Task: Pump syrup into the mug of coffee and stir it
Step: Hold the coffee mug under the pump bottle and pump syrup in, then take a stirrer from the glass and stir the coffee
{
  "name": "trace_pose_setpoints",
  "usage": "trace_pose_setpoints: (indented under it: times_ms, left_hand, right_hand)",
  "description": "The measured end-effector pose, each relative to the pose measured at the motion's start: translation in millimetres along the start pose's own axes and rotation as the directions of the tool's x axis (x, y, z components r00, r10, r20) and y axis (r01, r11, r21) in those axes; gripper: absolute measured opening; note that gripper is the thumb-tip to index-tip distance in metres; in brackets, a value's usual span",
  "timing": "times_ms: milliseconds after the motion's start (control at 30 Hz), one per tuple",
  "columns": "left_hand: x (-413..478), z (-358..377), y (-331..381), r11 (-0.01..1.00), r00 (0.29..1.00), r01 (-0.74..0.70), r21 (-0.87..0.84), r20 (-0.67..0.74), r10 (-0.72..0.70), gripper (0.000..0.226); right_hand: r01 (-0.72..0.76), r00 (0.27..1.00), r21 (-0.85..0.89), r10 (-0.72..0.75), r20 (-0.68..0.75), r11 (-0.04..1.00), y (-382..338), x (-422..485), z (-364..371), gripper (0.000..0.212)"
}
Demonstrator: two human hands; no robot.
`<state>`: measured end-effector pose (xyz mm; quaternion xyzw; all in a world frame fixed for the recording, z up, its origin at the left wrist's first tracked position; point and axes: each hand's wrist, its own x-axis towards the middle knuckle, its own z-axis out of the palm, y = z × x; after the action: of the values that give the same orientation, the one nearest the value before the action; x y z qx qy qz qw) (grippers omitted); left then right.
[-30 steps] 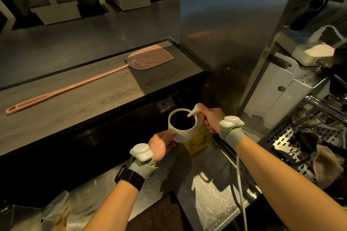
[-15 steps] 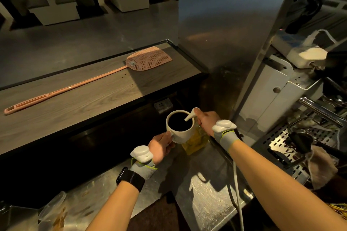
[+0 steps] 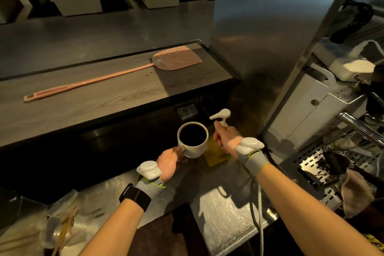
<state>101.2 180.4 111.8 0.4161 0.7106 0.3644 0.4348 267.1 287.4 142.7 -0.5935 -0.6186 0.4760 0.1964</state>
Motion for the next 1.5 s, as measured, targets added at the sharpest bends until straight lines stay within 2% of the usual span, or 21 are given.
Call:
trace_pose_setpoints:
  times_ms: [67, 167, 367, 500, 633, 733, 833, 967, 1100, 1167, 1267, 1367, 1500]
  left_hand:
    - [-6.0, -8.8, -15.2, 1.0, 1.0, -0.013, 0.021, 0.011, 0.013, 0.037]
    - [-19.5, -21.3, -39.6, 0.999, 1.0, 0.004, -0.039, 0.014, -0.004, 0.036]
    - [-55.5, -34.1, -91.3, 0.979, 0.984, 0.109, -0.171, -0.118, -0.131, 0.04]
    - [-81.3, -44.3, -133.2, 0.948, 0.947, 0.203, -0.246, -0.197, -0.254, 0.042]
    - [-103.0, -51.4, -170.0, 0.907, 0.908, 0.248, -0.34, -0.244, -0.34, 0.035]
    - [-117.0, -55.5, -182.6, 0.867, 0.872, 0.253, -0.43, -0.287, -0.397, 0.036]
    - [-127.7, -59.4, -187.5, 0.852, 0.864, 0.242, -0.464, -0.296, -0.407, 0.035]
    - [-133.6, -59.9, -193.4, 0.81, 0.843, 0.217, -0.545, -0.314, -0.437, 0.047]
    - [-132.9, -57.1, -210.2, 0.733, 0.815, 0.261, -0.628, -0.263, -0.516, 0.029]
    - [-134.0, -58.0, -206.3, 0.749, 0.81, 0.3, -0.591, -0.257, -0.527, 0.016]
    - [-135.9, -55.4, -202.7, 0.801, 0.815, 0.285, -0.527, -0.306, -0.492, 0.03]
    - [-132.7, -53.3, -206.2, 0.812, 0.804, 0.272, -0.516, -0.342, -0.487, 0.029]
    - [-129.8, -54.5, -208.5, 0.804, 0.816, 0.272, -0.529, -0.316, -0.485, 0.03]
  right_hand:
    - [0.011, 0.998, -0.028, -0.009, 0.065, 1.0, -0.1, -5.7, 14.1, 0.056]
    - [0.062, 0.99, -0.02, -0.059, 0.126, 0.998, -5.2, -12.4, 36.3, 0.055]
    - [0.173, 0.958, -0.143, -0.132, 0.256, 0.974, -7.8, -12.6, 93.0, 0.055]
    - [0.221, 0.918, -0.19, -0.138, 0.371, 0.957, -18.4, -14.4, 141.0, 0.054]
    - [0.296, 0.845, -0.255, -0.128, 0.519, 0.921, -30.2, -20.9, 181.3, 0.052]
    - [0.388, 0.77, -0.313, -0.119, 0.626, 0.867, -41.4, -27.6, 211.0, 0.048]
    - [0.475, 0.685, -0.351, -0.088, 0.723, 0.807, -50.6, -35.1, 239.4, 0.037]
    - [0.619, 0.596, -0.381, -0.094, 0.798, 0.687, -66.3, -51.7, 277.4, 0.037]
    - [0.751, 0.558, -0.414, -0.16, 0.814, 0.514, -71.3, -73.2, 314.2, 0.04]
    - [0.797, 0.535, -0.447, -0.129, 0.835, 0.406, -76.2, -80.6, 326.2, 0.046]
    - [0.833, 0.498, -0.465, -0.04, 0.866, 0.299, -81.9, -86.2, 335.2, 0.05]
    - [0.834, 0.491, -0.469, -0.003, 0.871, 0.292, -82.0, -86.7, 342.6, 0.049]
    - [0.822, 0.491, -0.464, 0.001, 0.871, 0.33, -80.9, -81.3, 348.2, 0.034]
